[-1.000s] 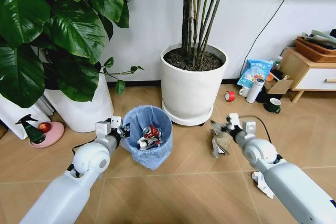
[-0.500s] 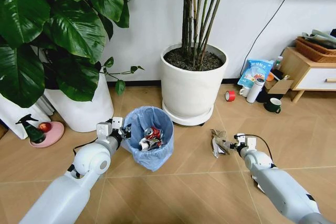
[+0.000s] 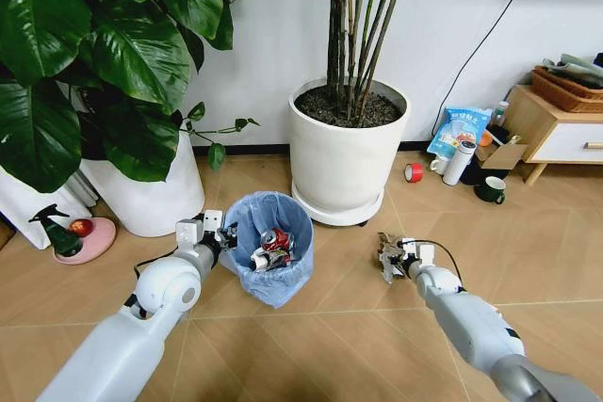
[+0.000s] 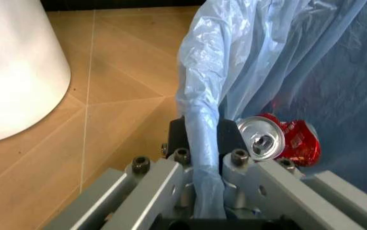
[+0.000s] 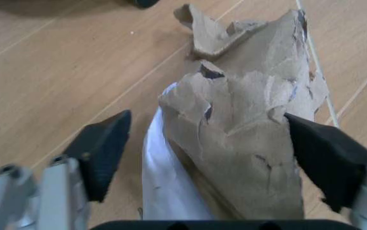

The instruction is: Pick up the trash bin and place the garbage on the floor into it.

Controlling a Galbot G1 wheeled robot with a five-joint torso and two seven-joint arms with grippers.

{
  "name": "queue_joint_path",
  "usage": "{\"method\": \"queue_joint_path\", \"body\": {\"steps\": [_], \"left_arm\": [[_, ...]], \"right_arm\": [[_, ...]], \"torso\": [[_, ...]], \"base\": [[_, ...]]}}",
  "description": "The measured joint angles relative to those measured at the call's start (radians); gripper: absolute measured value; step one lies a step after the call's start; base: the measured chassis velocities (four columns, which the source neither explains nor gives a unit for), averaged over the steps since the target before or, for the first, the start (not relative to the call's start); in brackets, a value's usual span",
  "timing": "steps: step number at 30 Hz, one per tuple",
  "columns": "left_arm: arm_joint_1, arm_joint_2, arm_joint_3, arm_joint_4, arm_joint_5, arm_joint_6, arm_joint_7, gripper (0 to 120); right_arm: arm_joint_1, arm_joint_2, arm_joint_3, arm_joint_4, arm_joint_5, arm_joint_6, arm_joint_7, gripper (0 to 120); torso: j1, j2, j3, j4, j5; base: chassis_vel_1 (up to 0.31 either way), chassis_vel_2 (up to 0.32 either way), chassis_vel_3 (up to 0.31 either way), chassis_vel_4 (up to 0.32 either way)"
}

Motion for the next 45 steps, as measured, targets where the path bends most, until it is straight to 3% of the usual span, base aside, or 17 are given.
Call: {"method": "queue_joint_path", "body": {"steps": [18,23,27,31,36,37,38,42,45], "left_arm": [[0.005,0.003,-0.002,-0.009,0.0,-0.004,-0.002,0],[0.007,0.002,-0.003,-0.012,0.001,-0.004,-0.003,0],[0.013,0.002,-0.006,-0.014,0.003,-0.004,-0.004,0],[0.015,0.001,-0.006,-0.014,0.003,-0.004,-0.005,0],[0.016,0.001,-0.005,-0.014,0.004,-0.002,-0.014,0],[0.016,0.001,-0.004,-0.015,0.004,0.003,-0.02,0],[0.016,0.001,-0.004,-0.015,0.004,0.003,-0.02,0],[-0.011,-0.003,0.017,0.0,-0.012,0.041,-0.038,0],[-0.031,-0.01,0.032,0.013,-0.019,0.05,-0.039,0]], "right_arm": [[-0.005,0.021,0.015,-0.028,-0.017,0.031,0.023,19],[-0.047,-0.012,0.036,0.073,-0.016,0.041,0.058,1],[-0.128,-0.097,0.064,0.291,-0.013,0.029,0.082,0],[-0.154,-0.123,0.071,0.368,-0.012,0.022,0.087,0],[-0.217,-0.187,0.077,0.57,0.004,-0.004,0.104,0],[-0.244,-0.219,0.077,0.681,0.02,-0.018,0.112,0],[-0.244,-0.219,0.077,0.681,0.02,-0.018,0.112,0],[-0.235,-0.311,0.016,1.105,0.143,-0.083,0.129,0],[-0.198,-0.32,-0.016,1.175,0.193,-0.097,0.13,0]], "torso": [[0.0,0.0,0.0,-0.0001,0.0002],[0.0,0.0,0.0,0.0001,0.0003],[0.0,0.0,0.0,-0.0002,-0.0004],[0.0,0.0,0.0,-0.0005,-0.0002],[0.0,0.0,0.0,-0.0008,0.0007],[0.0,0.0,0.0,-0.0001,-0.0001],[0.0,0.0,0.0,-0.0001,-0.0001],[0.0,0.0,0.0,0.0003,-0.0002],[0.0,0.0,0.0,0.0002,0.0003]], "base": [[0.0,0.0,0.0,0.0],[0.0,0.0,0.0,0.0],[0.0,0.0,0.0,0.0],[0.0,0.0,0.0,0.0],[0.0,0.0,0.0,0.0],[0.0,0.0,0.0,0.0],[0.0,0.0,0.0,0.0],[0.0,0.0,0.0,0.0],[0.0,0.0,0.0,0.0]]}}
